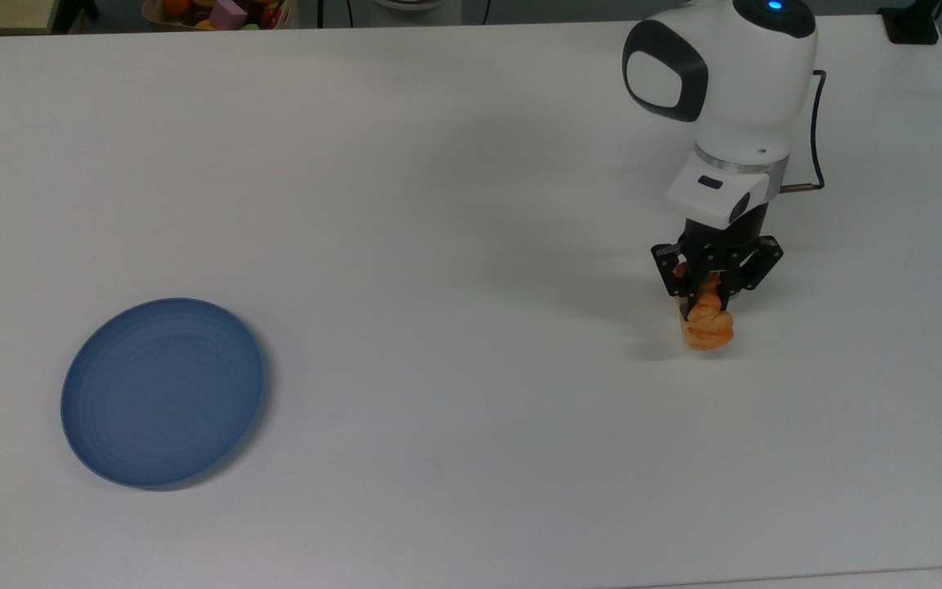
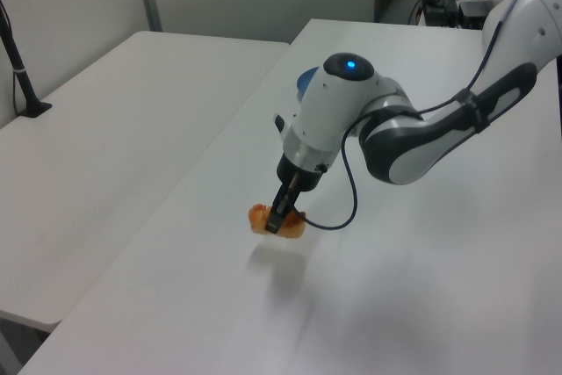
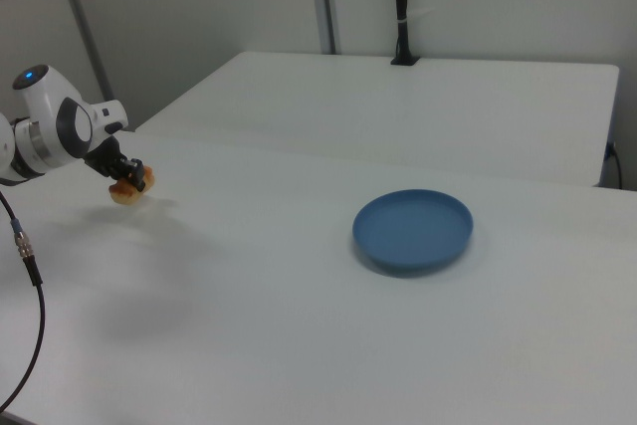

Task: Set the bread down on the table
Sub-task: 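Lower the bread roll onto the bare table and open the gripper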

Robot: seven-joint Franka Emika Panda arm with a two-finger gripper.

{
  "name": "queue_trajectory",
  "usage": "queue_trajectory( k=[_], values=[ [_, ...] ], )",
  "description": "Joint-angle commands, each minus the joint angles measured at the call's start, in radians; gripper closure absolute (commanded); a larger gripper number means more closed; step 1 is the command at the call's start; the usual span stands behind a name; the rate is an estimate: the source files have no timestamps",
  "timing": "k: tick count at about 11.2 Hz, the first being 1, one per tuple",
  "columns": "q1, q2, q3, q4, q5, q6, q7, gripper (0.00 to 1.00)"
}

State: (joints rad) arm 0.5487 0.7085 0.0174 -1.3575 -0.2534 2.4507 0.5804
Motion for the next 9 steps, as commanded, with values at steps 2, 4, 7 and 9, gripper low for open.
queue_trajectory(
  k=[2, 4, 7, 9],
  values=[
    [0.022, 0.093, -0.004, 0.089, -0.081, 0.054, 0.117, 0.62],
    [0.028, 0.124, -0.007, 0.11, -0.098, 0.08, 0.136, 0.62],
    [0.028, 0.135, -0.01, 0.113, -0.101, 0.108, 0.136, 0.6],
    [0.02, 0.134, -0.005, 0.109, -0.112, 0.108, 0.134, 0.18]
  ],
)
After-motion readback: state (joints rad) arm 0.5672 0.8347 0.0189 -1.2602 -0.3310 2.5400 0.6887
